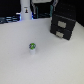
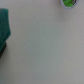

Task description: Open the kcup holder, insert the kcup into the holder, and close the kcup holder

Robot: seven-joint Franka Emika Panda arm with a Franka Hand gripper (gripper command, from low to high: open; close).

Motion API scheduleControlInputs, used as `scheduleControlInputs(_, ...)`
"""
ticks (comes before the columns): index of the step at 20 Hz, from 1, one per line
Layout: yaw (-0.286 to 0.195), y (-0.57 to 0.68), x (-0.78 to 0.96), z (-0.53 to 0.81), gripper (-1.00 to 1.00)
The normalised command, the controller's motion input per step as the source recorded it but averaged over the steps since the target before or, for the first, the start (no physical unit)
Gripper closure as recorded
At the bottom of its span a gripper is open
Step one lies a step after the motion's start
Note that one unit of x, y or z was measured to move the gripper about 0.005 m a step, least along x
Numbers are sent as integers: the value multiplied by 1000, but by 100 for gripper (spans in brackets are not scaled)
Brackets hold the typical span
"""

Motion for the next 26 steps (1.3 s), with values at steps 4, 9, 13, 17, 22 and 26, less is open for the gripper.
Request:
scheduleControlInputs(4, -132, 443, -353, 28, -100)
scheduleControlInputs(9, -143, 503, -366, 17, -100)
scheduleControlInputs(13, -177, 629, -241, 10, -100)
scheduleControlInputs(17, -191, 666, -178, -17, -100)
scheduleControlInputs(22, -184, 674, -142, -66, -100)
scheduleControlInputs(26, -182, 664, -146, -121, -100)
